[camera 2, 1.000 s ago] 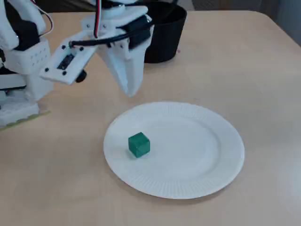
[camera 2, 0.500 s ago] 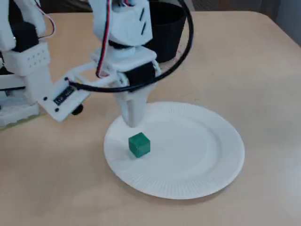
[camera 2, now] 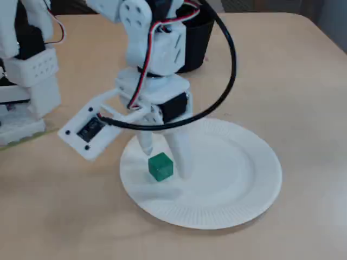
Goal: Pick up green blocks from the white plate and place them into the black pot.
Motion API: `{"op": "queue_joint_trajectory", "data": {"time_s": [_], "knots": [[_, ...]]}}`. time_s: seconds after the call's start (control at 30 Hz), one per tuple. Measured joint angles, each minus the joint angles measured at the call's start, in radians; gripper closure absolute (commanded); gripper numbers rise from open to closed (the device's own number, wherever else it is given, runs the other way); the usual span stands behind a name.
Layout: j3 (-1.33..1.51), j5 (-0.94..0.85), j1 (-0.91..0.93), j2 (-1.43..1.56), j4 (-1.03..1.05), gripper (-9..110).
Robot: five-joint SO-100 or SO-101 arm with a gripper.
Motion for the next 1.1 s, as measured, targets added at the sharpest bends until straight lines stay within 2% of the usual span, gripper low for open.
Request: {"op": "queue_joint_trajectory", "data": {"time_s": [0.1,0.2,0.53,0.73,0.93,1.1], "knots": [[-0.002,-0.009,0.011,-0.025,-0.028,85],[-0.005,-0.012,0.026,-0.046,-0.057,104],[-0.107,-0.078,0.017,-0.092,-0.094,104],[-0.109,-0.166,-0.040,-0.006,-0.265,104],[-0.109,-0.186,-0.207,0.173,-0.511,104],[-0.109,-0.184,-0.457,0.347,-0.569,104]]}}
